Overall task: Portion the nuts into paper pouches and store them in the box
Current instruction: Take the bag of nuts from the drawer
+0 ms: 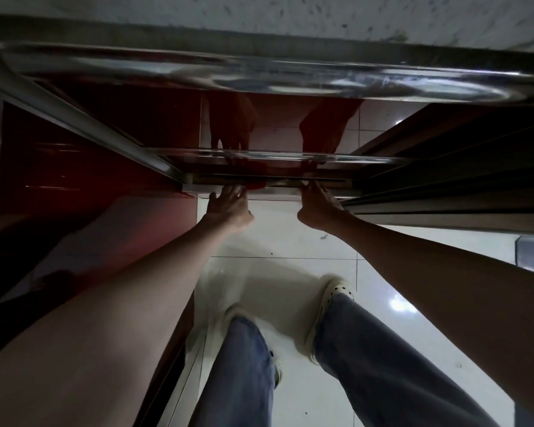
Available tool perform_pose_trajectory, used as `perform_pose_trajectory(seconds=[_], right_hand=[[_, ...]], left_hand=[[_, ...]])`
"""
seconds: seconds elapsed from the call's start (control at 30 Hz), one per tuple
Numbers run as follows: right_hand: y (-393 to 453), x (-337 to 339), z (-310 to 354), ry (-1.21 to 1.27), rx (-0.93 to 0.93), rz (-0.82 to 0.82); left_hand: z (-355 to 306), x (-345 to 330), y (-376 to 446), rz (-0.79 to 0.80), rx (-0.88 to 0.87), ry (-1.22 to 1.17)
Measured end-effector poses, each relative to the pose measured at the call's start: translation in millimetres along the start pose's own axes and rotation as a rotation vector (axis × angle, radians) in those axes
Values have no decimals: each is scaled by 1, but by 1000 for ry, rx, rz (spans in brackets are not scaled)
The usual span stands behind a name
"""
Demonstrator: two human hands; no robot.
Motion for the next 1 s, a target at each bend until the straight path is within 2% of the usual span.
perform_pose_trajectory(seconds=[0.4,0.87,1.0], right_hand=[[0,-19,-2,-36,-4,-73],[-41,-57,-2,-29,-6,19],[-52,-65,1,-116,13,49]], left_hand=[[7,-15,7,-90,36,-7],[7,-65,-43,58,74,-27],[4,-81,-59,102,80,-35]])
Point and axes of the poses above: each hand's wrist, its own y-axis towards the middle knuckle, its own x-axis out of the back of the hand, z = x × y, the point moved 2 cm from there along y, towards the middle knuckle, and after that the axes turned 2 degrees about z, right-handed, at the moved point
